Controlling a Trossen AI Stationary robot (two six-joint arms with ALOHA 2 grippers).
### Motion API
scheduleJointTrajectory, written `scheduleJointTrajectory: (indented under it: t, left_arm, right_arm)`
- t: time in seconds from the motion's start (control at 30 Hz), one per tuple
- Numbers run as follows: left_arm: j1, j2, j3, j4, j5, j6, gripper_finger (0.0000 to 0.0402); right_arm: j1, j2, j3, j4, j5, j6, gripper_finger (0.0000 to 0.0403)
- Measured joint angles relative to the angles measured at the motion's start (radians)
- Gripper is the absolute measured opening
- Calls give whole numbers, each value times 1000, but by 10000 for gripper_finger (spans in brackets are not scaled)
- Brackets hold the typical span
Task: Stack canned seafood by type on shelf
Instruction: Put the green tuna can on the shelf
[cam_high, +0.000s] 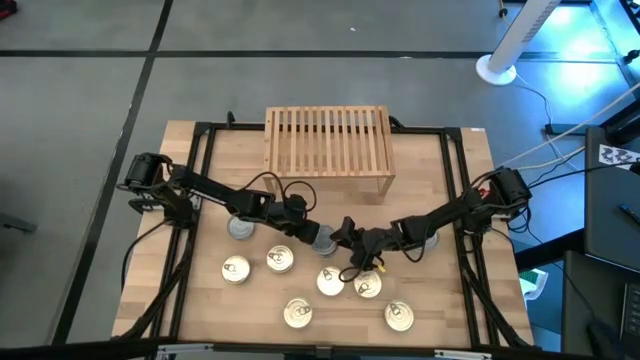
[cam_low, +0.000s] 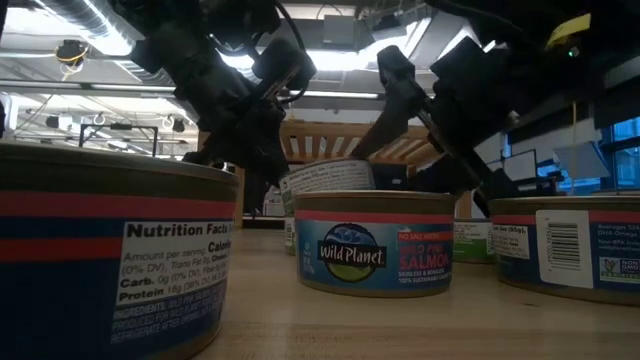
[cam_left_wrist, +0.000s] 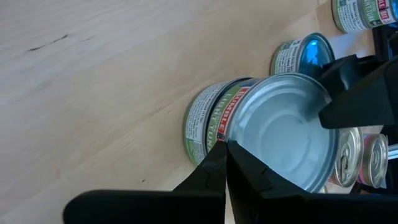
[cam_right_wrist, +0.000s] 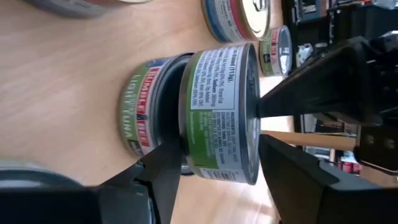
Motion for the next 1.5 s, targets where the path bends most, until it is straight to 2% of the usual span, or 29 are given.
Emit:
scheduleJointTrajectory:
  t: [0.5, 0.83, 1.1, 1.5]
  left_arm:
    - [0, 2, 0, 10, 4, -1, 1]
    - [0, 4, -3, 44, 8, 36, 1]
    - [0, -6, -3, 44, 11, 97, 1]
    - [-6, -46, -4, 19, 10, 134, 1]
  right_arm:
    - [0, 3, -2, 35, -3, 0, 210]
    - [0, 3, -2, 33, -11, -3, 131]
    - [0, 3, -2, 36, -11, 1, 143]
    - [2, 0, -2, 52, 7, 2, 137]
